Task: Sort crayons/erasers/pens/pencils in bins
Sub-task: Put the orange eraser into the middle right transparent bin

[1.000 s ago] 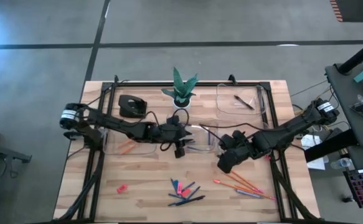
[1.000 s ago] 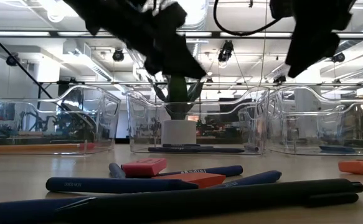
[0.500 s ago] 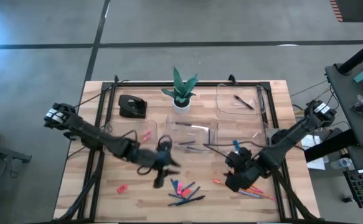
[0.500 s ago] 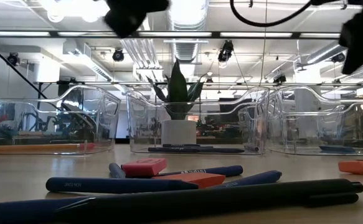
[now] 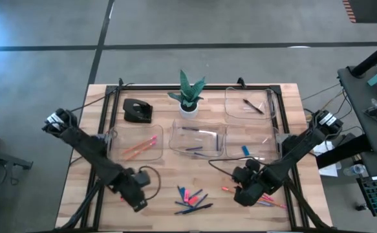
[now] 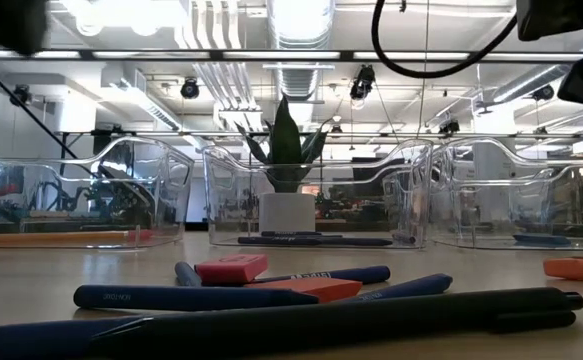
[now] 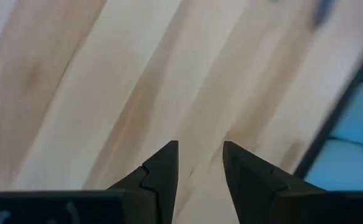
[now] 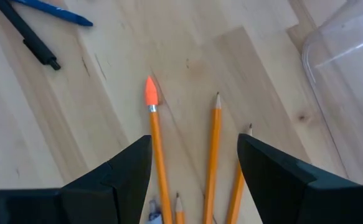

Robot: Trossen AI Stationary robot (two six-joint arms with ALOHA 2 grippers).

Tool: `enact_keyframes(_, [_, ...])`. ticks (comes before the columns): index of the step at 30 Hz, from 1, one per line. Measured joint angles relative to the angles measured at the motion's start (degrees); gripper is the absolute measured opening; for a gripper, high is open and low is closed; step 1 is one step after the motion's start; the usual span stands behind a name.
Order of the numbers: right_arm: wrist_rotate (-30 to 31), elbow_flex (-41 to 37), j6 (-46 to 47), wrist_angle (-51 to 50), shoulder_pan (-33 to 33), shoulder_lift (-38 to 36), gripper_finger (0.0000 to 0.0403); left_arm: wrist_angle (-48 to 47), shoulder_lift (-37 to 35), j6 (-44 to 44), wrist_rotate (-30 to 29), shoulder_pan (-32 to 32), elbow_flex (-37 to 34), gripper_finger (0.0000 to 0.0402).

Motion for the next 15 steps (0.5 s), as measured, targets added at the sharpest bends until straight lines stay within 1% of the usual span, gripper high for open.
enact_keyframes(3, [0.0, 0.0, -0.8, 0.2, 0.0, -0.5, 0.0226, -2.5, 0.3, -9.9, 0.4, -2.9, -0.7, 0.0112])
enact_keyframes(5, [0.0, 0.0, -1.9, 0.5, 0.0, -0.8, 0.0226, -2.4, 0.5, -14.7, 0.5, -4.2, -1.0, 0.0112])
enact_keyframes(10, [0.0, 0.0, -3.8, 0.6, 0.0, -0.8, 0.0226, -3.4, 0.5, -18.3, 4.4, -5.1, -2.1, 0.0112])
enact_keyframes(11, [0.0, 0.0, -3.8, 0.6, 0.0, -0.8, 0.0226, -4.3, 0.5, -19.8, 5.6, -5.1, -2.5, 0.0112])
enact_keyframes(15, [0.0, 0.0, -3.8, 0.8, 0.0, -0.8, 0.0226, -5.5, 0.5, -25.0, 7.4, -5.1, -5.3, 0.0112])
